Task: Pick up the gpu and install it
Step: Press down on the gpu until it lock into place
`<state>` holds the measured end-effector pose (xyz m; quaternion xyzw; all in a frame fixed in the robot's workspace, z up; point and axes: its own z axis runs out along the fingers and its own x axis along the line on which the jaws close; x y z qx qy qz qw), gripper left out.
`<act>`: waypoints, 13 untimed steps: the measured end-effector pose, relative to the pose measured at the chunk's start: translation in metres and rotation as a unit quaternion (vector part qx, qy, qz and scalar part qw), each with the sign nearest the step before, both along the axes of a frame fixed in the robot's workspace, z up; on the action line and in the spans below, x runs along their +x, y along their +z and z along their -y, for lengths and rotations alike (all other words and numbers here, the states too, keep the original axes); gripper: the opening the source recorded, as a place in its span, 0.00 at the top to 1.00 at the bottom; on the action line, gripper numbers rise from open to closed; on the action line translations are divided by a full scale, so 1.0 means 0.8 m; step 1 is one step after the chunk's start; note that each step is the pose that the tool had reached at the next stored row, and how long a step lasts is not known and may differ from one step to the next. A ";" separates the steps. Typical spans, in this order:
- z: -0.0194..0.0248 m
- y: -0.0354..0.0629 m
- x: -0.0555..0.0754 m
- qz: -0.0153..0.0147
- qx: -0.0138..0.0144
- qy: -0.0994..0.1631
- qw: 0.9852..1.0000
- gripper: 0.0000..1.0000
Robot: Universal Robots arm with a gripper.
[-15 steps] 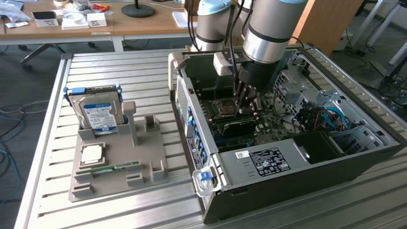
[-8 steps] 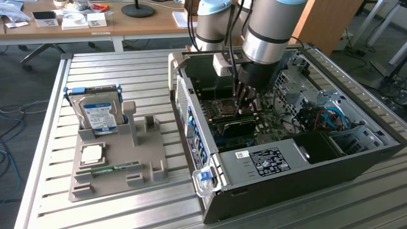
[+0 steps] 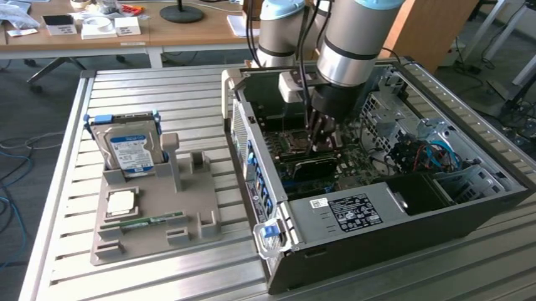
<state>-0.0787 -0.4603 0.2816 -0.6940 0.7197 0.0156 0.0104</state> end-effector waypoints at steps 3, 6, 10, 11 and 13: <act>0.0000 -0.002 0.000 0.000 0.000 0.000 1.000 0.89; 0.0000 -0.002 0.000 0.000 0.000 0.000 1.000 0.89; 0.0000 -0.007 0.000 0.000 0.000 0.000 1.000 0.89; 0.0000 -0.008 0.000 0.000 0.000 0.000 1.000 0.89; 0.0000 -0.009 0.000 0.000 0.000 0.000 1.000 0.89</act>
